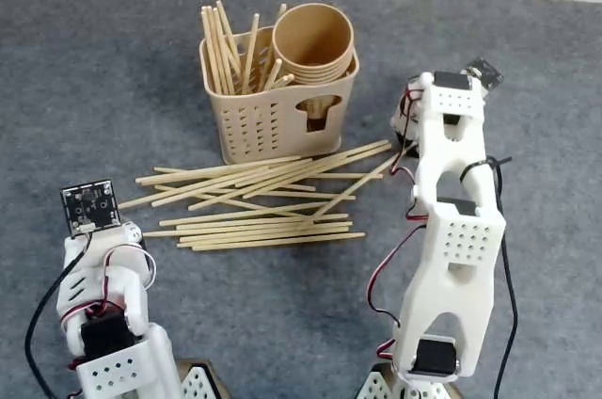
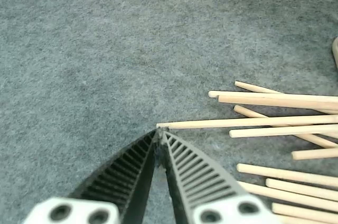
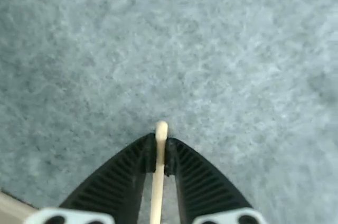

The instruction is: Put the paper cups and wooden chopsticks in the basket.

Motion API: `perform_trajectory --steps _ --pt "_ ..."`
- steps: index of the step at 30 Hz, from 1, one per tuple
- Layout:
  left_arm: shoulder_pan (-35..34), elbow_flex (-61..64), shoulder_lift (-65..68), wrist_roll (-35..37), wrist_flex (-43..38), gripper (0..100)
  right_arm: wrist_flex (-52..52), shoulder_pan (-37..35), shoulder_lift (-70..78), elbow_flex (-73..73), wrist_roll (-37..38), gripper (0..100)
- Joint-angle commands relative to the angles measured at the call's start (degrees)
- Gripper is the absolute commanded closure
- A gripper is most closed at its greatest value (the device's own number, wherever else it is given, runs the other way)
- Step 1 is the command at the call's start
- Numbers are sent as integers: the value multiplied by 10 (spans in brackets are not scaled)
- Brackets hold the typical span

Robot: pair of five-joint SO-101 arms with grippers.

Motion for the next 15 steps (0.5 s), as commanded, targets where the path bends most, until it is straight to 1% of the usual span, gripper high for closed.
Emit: perform_trajectory --steps 1,10,12,15 --pt "-4 11 -4 -4 -12 992 68 1 -57 -59 -8 993" --pt "-4 11 -4 -4 -12 992 204 -6 -97 -148 4 993" --pt "-4 12 -4 -4 -12 992 238 -14 -102 -167 40 993" --pt "-4 12 -4 -4 -12 992 244 -28 -114 -175 78 993"
